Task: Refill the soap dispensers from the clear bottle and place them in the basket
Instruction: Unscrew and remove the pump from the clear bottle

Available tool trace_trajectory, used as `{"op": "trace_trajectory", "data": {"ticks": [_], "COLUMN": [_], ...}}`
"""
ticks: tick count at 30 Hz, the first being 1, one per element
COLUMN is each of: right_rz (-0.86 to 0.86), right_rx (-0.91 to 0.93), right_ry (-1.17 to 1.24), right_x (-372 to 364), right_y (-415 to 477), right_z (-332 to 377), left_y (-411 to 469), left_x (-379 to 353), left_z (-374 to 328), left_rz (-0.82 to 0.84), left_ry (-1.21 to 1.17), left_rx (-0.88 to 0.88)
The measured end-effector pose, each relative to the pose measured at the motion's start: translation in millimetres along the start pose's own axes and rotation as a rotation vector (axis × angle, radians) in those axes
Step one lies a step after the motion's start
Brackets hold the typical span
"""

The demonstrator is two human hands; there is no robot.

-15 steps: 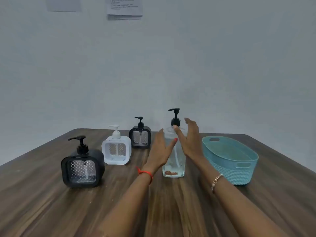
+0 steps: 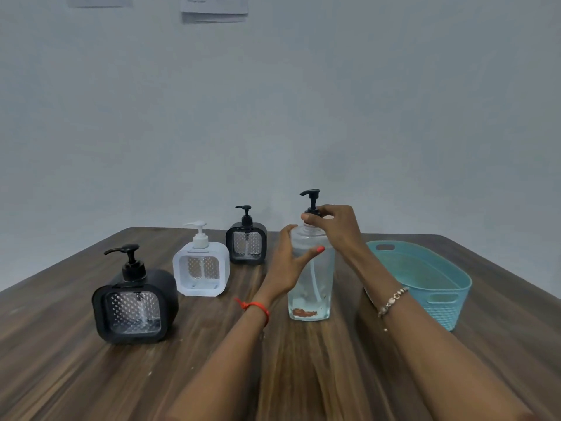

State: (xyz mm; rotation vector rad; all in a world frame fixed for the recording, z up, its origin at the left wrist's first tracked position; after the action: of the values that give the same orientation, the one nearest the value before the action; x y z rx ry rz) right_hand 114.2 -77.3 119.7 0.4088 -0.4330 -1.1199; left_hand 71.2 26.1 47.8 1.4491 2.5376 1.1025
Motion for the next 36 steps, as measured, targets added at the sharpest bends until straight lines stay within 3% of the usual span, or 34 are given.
{"op": "trace_trajectory", "data": {"ticks": [5,7,14,21,26,33,36], "right_rz": [0.291,0.321,0.012,0.061,-0.072,-0.084,-0.107], "right_rx": [-0.154,-0.191,-0.018,-0.081,0.013,0.023,0.043], "right_ry": [0.344,0.465,0.029,0.157,-0.114,0.122,0.023], "right_x": [-2,-2,9,16,4,4,0], "right_y": [3,5,5,-1,-4,-10,-10], "right_z": [-15,-17,-6,-7,-6,-10,-13], "left_y": [0,0,-2,-2,-2,-3,-5], "left_x": [-1,-1,-3,-5,-6,-6,-6], "left_z": [0,0,-1,0,0,1,-1], "left_rz": [0.009,0.013,0.017,0.023,0.021,0.021,0.015], "left_ry": [-0.010,-0.015,-0.031,-0.069,-0.090,-0.079,-0.081], "left_rx": [0.012,0.011,-0.001,0.001,0.001,0.014,-0.001]}}
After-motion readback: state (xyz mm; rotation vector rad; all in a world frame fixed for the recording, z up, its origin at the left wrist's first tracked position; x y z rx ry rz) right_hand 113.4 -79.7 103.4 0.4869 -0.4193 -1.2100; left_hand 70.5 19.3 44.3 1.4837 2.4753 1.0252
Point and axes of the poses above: each hand's wrist, its own y-axis towards the middle knuckle, its own x-axis out of the back of the hand, z = x × y, the point moved 7 cm from there along y, towards the middle knuckle, and after that the axes turned 9 degrees about y, right-handed, at the moved point
